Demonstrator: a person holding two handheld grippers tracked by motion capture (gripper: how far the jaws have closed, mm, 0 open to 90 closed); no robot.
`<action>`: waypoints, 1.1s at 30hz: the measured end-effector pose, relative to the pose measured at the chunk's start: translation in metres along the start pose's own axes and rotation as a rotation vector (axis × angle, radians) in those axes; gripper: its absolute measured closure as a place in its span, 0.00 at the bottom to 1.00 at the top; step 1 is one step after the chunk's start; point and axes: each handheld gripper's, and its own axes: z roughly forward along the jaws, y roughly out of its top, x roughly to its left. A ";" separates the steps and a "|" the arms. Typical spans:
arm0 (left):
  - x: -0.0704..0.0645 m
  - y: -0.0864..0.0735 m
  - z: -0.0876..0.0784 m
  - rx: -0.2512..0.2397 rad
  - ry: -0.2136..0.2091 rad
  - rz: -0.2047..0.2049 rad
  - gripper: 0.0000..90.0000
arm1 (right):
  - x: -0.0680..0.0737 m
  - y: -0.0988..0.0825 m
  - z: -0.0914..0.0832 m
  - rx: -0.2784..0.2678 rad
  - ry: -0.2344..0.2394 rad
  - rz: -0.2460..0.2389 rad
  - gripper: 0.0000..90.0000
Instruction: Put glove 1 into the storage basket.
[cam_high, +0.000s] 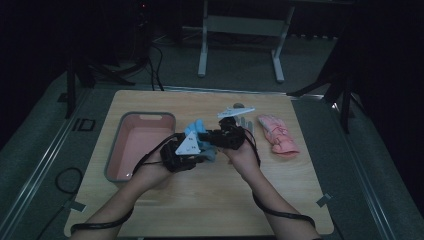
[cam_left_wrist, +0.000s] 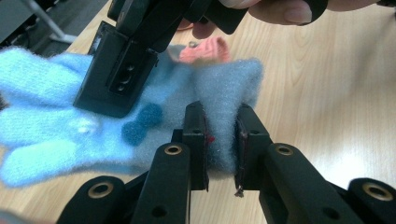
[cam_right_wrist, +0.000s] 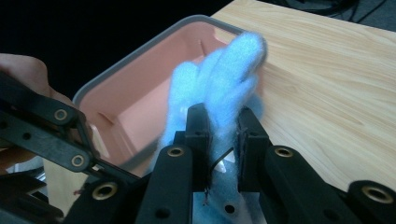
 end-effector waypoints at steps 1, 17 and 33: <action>0.002 -0.003 -0.003 0.003 0.003 -0.006 0.87 | 0.002 0.003 0.004 -0.003 0.001 -0.007 0.87; 0.025 -0.048 -0.049 0.052 0.059 -0.059 0.87 | 0.038 0.035 0.064 0.025 0.082 -0.045 0.87; 0.046 -0.110 -0.081 0.105 0.057 -0.122 0.87 | 0.066 0.045 0.134 0.071 0.153 -0.041 0.87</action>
